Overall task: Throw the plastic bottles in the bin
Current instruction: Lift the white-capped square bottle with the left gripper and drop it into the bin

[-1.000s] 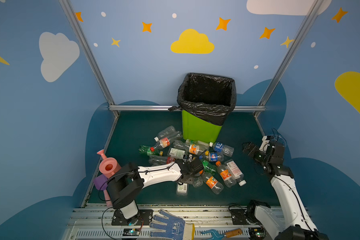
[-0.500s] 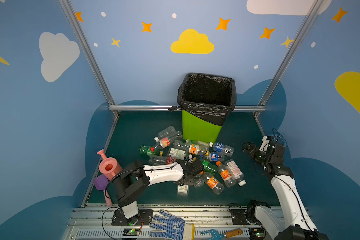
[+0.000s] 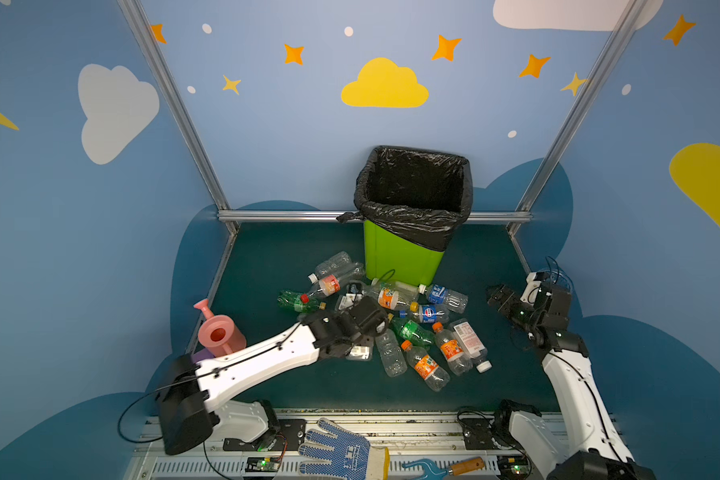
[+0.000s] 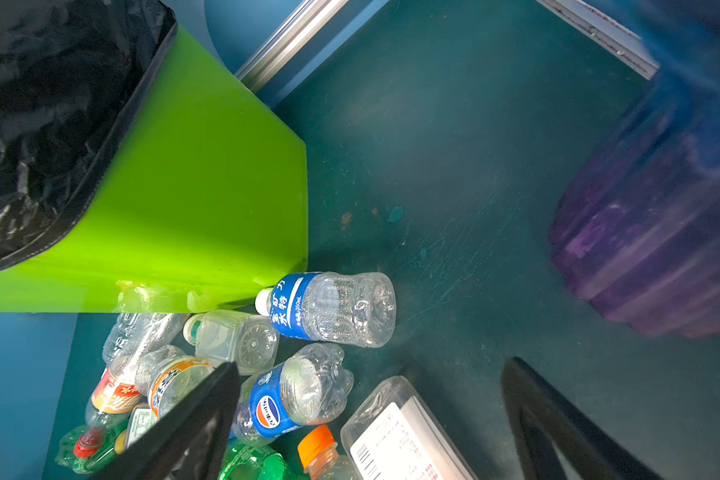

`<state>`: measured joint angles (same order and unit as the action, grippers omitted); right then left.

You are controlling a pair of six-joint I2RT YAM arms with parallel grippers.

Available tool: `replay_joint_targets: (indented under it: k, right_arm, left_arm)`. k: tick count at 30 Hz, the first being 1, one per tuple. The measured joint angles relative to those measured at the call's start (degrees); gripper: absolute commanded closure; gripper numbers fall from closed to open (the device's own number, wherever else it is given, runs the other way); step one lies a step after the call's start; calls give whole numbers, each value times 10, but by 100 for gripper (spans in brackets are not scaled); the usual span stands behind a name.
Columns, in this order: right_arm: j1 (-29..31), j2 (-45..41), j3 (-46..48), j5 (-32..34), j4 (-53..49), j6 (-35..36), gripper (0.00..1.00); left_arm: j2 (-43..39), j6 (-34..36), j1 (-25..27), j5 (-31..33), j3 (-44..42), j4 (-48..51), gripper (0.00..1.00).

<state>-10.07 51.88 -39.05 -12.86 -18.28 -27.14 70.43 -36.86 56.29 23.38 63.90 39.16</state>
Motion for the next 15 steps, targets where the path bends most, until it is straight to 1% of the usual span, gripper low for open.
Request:
replay_joint_targets:
  k: [3, 4, 7, 9, 11, 13, 15]
  right_arm:
    - [-2, 0, 0, 0, 0, 0, 3]
    - [-3, 0, -1, 0, 0, 0, 3]
    - [-5, -2, -1, 0, 0, 0, 3]
    - [-6, -4, -1, 0, 0, 0, 3]
    - [-10, -11, -1, 0, 0, 0, 3]
    - [-11, -17, -1, 0, 0, 0, 3]
    - [-12, -22, -1, -3, 0, -1, 3]
  left_arm:
    - [-86, 92, -15, 68, 12, -77, 57]
    - [-114, 135, -27, 85, 22, -117, 57]
    - [-158, 227, -71, 105, 63, -229, 59]
    - [-170, 270, -99, 94, 89, -300, 59]
    - [-172, 304, -123, 69, 113, -369, 58]
    - [-149, 325, -145, 41, 154, -423, 56]
    - [-104, 330, -164, 13, 206, -451, 55]
